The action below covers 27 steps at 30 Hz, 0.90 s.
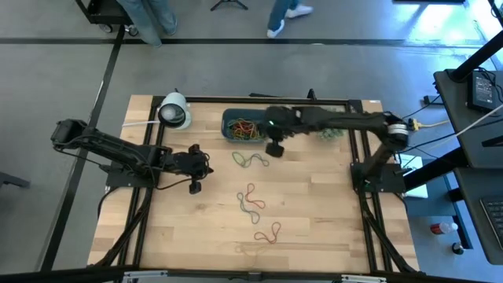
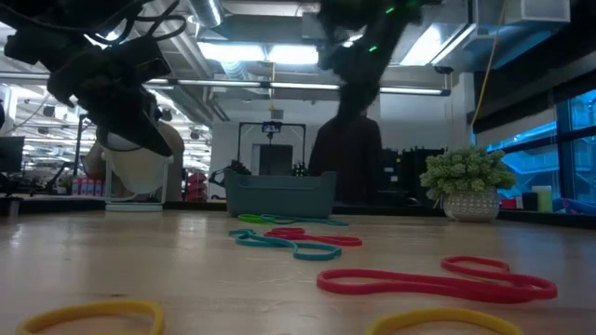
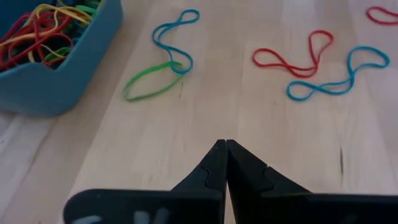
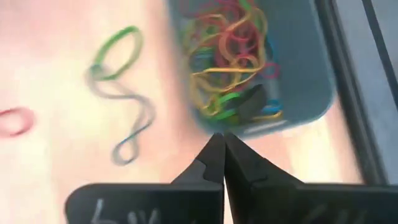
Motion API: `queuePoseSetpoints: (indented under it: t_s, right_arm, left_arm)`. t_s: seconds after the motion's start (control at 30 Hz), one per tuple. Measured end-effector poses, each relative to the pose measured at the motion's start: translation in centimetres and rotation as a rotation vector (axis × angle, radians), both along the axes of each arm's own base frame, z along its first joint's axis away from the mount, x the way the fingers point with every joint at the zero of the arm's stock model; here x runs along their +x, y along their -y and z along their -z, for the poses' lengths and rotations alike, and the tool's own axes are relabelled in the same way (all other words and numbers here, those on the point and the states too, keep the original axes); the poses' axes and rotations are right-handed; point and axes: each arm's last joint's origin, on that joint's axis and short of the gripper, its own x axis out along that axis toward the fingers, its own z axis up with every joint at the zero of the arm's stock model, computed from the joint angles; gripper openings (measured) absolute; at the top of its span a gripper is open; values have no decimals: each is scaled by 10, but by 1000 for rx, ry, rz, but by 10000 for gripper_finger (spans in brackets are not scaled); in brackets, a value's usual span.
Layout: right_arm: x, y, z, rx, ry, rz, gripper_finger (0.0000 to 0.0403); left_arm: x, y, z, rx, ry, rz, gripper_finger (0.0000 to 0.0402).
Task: Pick and place rubber bands into bin
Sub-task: Put the green rubber band into the blue bin
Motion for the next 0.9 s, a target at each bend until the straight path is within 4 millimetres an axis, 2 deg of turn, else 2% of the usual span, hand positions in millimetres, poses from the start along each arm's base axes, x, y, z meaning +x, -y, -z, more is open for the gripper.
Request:
queuePoseSetpoints:
  t_s: [0.1, 0.2, 0.33, 0.47, 0.67, 0.9]
  right_arm:
    - [-24, -29, 2, 27, 43, -8, 2]
    - [-49, -58, 16, 58, 134, -23, 2]
    - [-78, -95, 48, 117, 301, -22, 2]
    - [-99, -121, 84, 176, 395, -56, 2]
    - [-113, -133, 106, 232, 438, -66, 2]
    - [-112, -134, 104, 234, 450, -68, 2]
  left_arm:
    - [4, 0, -2, 0, -1, 0, 1]
    - [12, 2, -5, 4, -11, 1, 2]
    - [28, 4, -7, 42, -50, 28, 2]
    - [50, 6, -8, 84, -90, 48, 4]
    - [89, -1, -9, 138, -138, 48, 25]
    - [125, -23, 9, 147, -301, 73, 67]
